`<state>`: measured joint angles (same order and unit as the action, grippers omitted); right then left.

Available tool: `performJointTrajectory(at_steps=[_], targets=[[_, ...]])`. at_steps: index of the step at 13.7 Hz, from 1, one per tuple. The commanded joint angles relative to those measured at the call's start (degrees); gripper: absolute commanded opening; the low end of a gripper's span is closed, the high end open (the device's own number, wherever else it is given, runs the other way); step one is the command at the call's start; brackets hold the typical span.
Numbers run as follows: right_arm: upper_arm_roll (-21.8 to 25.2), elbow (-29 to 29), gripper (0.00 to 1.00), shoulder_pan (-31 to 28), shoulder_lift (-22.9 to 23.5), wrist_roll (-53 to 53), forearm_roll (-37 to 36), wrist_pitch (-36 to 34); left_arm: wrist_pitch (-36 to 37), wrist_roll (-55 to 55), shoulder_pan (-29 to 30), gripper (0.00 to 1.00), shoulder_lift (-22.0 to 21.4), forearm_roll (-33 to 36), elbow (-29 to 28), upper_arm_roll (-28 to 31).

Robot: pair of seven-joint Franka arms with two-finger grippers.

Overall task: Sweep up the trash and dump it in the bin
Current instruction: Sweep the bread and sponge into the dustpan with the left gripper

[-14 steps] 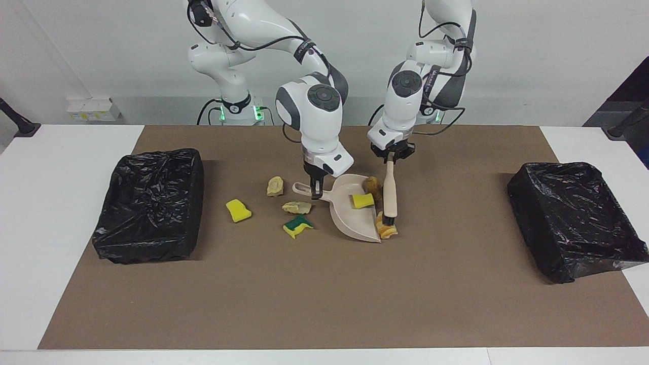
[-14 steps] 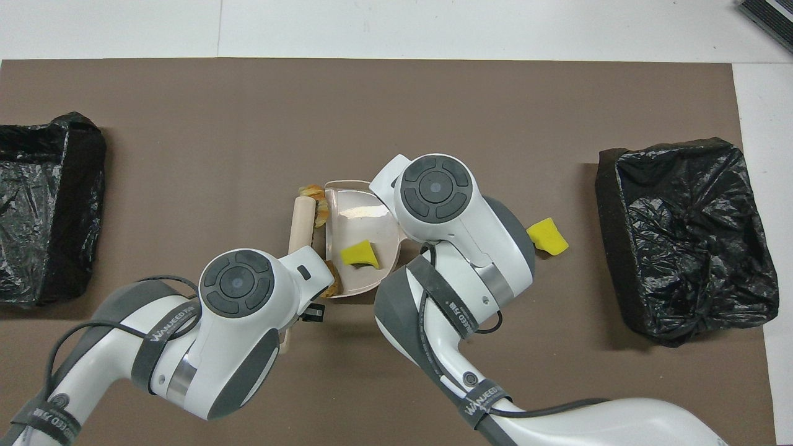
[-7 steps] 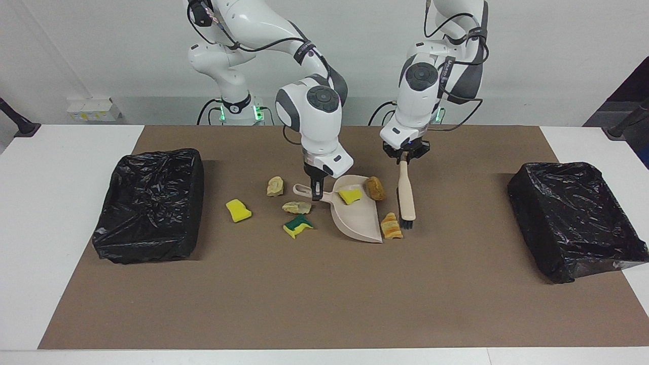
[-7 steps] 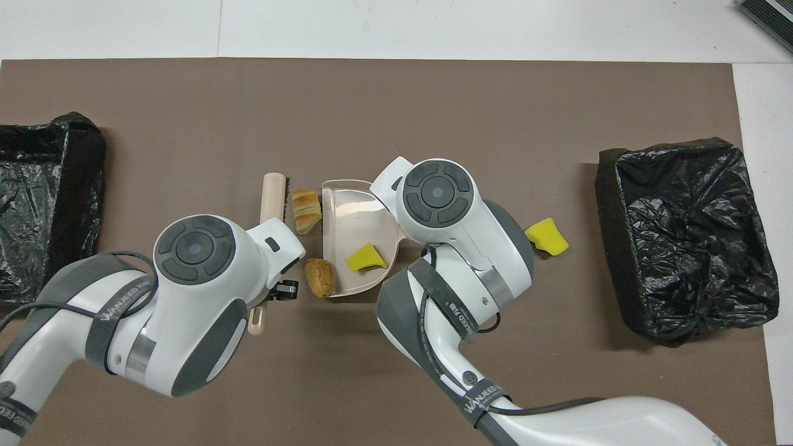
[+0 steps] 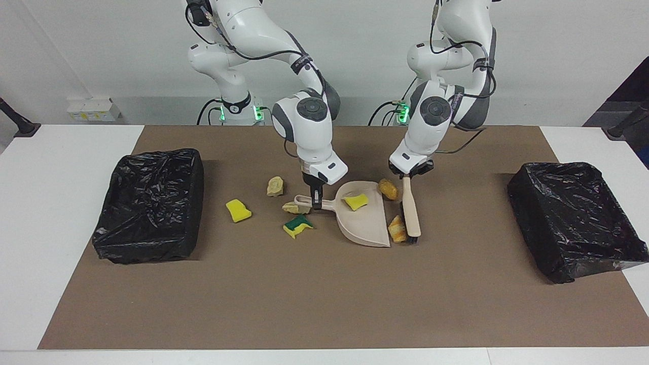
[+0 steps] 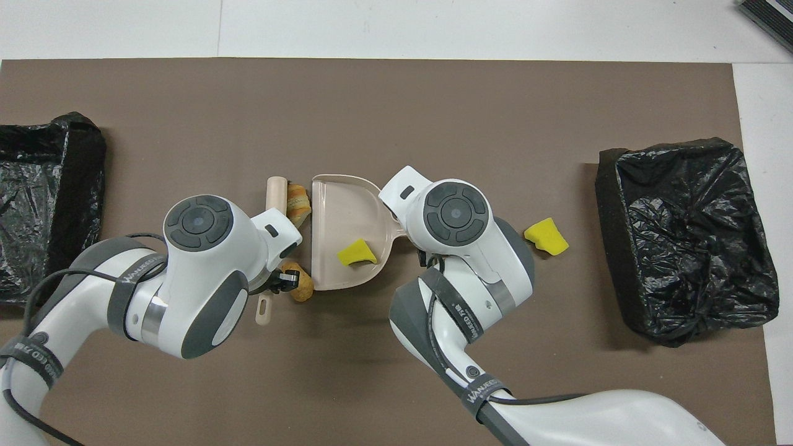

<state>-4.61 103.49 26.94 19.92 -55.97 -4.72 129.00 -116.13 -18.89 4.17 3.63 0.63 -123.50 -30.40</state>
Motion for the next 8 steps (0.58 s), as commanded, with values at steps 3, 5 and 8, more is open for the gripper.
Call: performJointTrajectory(at_steps=[3,5,8], targets=[[-0.4,1.72,0.0,-0.23,-1.55,-0.8,1.55,0.63,1.78,1.4,-6.35,0.0,-1.08,-3.25,-0.34,-0.53],[-0.31,1.8,0.0,-0.49,-1.55,-2.02,1.55,0.55,3.88,0.61,-7.94,0.0,-1.0,-6.67,2.37,-1.67],[-0.4,2.07,0.0,-1.54,-1.55,-4.58,1.55,0.46,7.13,-0.18,-7.86,0.0,-2.66,-8.54,3.88,-2.55]])
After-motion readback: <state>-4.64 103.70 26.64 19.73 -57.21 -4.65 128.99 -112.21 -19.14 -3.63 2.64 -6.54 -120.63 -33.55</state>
